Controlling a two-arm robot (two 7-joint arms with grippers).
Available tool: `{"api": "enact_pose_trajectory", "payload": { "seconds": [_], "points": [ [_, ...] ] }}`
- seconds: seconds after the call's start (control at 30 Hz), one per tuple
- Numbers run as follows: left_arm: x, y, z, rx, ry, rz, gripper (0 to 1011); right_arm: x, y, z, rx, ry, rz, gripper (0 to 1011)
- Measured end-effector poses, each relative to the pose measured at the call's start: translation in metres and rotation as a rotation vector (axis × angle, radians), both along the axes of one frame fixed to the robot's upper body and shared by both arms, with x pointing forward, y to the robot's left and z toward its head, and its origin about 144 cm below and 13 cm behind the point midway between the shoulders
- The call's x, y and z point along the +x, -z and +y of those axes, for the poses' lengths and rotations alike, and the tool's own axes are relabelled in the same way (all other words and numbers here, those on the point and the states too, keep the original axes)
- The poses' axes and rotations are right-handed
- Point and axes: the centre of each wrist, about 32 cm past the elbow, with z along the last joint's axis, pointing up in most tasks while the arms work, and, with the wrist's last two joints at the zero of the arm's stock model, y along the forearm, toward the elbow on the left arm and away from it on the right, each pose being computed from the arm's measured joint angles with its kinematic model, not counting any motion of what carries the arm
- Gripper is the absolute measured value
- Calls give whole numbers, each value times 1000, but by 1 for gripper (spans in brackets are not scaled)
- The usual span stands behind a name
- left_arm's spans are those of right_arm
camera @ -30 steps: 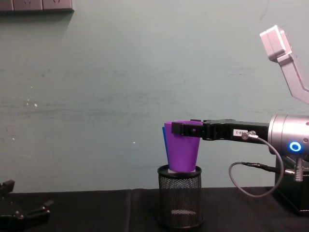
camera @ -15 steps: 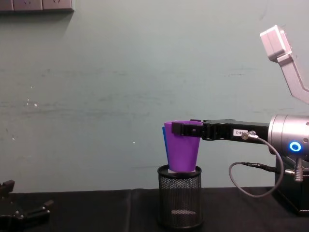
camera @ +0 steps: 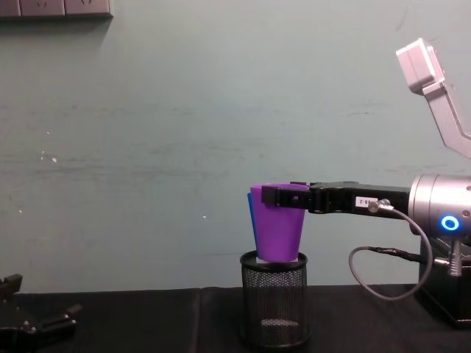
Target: Pick up one cup with a gripper and tap it against the other cup.
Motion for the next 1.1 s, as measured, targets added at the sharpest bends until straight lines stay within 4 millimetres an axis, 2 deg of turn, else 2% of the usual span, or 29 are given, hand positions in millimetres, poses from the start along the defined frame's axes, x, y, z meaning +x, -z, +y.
{"api": "enact_pose_trajectory", "payload": {
  "seconds": [1.1],
  "points": [
    [0,0,0,0,0,0,1000,0,0,0,0,0,0,724]
  ]
}}
